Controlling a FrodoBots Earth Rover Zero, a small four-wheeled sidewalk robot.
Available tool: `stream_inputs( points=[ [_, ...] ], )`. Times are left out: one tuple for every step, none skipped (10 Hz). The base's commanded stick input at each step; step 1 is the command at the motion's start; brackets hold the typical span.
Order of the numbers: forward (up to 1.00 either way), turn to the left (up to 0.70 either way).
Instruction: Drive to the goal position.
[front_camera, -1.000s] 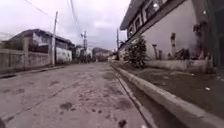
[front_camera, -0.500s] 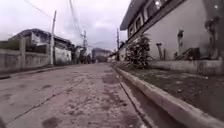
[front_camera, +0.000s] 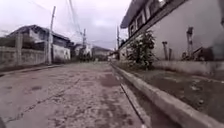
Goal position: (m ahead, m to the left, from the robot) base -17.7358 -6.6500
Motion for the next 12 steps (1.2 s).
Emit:
stream_inputs(
  points=[
    [0.85, 0.00],
    [0.85, 0.00],
    [0.85, 0.00],
    [0.85, 0.03],
    [0.85, 0.16],
    [0.85, 0.25],
    [0.85, 0.01],
    [0.85, 0.00],
    [0.85, 0.00],
    [0.85, 0.00],
    [0.85, 0.00],
    [0.85, 0.00]
  ],
)
